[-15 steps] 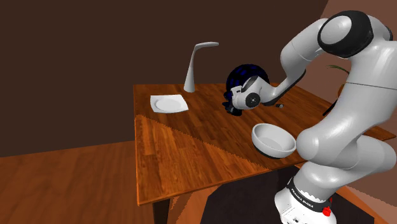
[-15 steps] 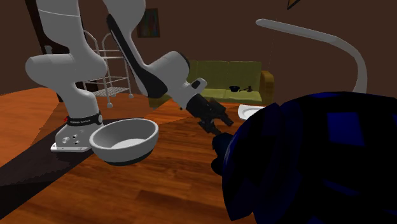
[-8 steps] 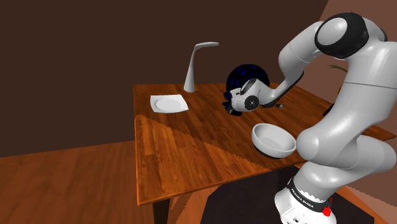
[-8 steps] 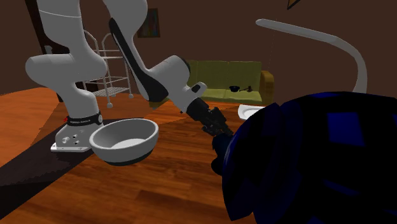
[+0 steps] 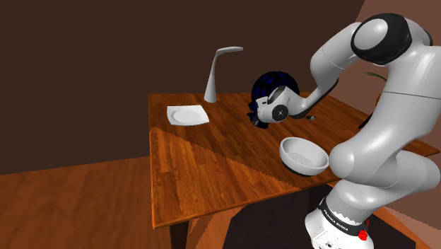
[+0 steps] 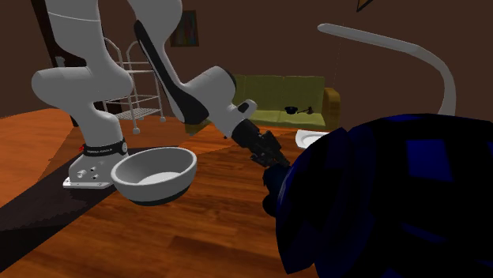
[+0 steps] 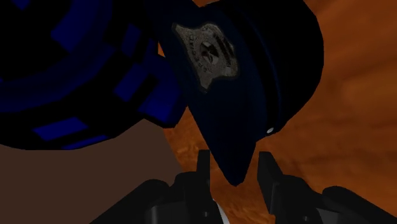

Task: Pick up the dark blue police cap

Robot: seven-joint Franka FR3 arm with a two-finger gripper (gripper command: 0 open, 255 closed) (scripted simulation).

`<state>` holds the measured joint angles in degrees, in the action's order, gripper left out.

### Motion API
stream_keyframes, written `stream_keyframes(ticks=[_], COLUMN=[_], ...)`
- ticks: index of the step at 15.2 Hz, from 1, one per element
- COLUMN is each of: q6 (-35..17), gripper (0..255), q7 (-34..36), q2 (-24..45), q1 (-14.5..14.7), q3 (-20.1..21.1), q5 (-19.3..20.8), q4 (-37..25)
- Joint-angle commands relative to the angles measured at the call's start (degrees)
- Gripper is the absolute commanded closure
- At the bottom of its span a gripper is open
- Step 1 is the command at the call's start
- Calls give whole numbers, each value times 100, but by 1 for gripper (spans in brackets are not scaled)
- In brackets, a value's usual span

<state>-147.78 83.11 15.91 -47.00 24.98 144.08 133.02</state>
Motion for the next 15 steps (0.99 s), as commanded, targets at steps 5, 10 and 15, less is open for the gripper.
stream_keyframes(ticks=[5, 10, 15], q6=[-391, -733, -946], gripper=[255, 255, 255], q7=[-218, -468, -658], q2=[-423, -771, -981], q1=[-36, -61, -77], q3=[-11, -39, -64], q5=[-283, -574, -782], q4=[8, -7, -24])
